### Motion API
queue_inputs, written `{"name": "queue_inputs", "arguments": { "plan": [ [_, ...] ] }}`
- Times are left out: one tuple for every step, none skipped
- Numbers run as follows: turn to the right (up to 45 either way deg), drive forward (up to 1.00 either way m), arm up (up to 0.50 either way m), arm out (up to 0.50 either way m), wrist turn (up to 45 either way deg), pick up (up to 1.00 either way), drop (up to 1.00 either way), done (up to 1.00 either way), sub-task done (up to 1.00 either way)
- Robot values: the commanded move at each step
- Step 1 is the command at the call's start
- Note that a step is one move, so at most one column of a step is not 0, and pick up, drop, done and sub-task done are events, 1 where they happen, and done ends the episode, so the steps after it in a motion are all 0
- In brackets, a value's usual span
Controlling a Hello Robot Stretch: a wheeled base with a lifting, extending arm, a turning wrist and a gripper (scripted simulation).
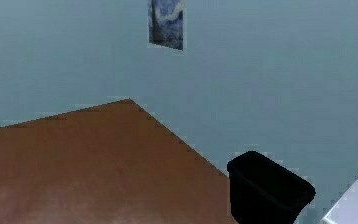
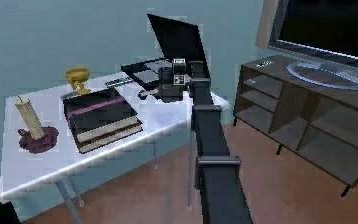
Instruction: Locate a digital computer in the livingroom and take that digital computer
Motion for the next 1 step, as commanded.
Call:
{"name": "queue_inputs", "arguments": {
  "plan": [
    [0.0,0.00,0.00,0.00,0.0,0.00,0.00,1.00,0.00]
  ]
}}
